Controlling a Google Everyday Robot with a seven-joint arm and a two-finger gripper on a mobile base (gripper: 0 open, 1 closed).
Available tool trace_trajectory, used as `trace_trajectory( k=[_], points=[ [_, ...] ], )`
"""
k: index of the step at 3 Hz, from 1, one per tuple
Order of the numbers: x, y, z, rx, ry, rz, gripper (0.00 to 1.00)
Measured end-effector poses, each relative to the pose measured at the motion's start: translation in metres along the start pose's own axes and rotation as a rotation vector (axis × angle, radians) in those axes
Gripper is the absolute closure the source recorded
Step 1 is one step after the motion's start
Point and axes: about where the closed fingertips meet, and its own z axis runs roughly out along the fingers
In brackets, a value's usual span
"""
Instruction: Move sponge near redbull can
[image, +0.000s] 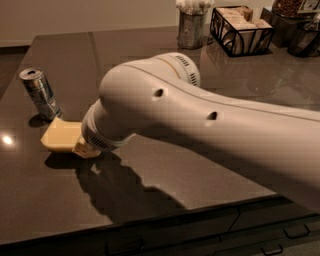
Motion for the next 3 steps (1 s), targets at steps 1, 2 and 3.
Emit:
trace_trajectory(
  k=[1,2,3],
  points=[
    [-0.015,-0.011,0.018,0.021,0.010,0.019,1.00],
    [-0.028,-0.022,0.032,0.028,0.039,0.035,1.00],
    [-0.033,-0.030,0.041,0.029,0.069,0.050,0.92]
  ],
)
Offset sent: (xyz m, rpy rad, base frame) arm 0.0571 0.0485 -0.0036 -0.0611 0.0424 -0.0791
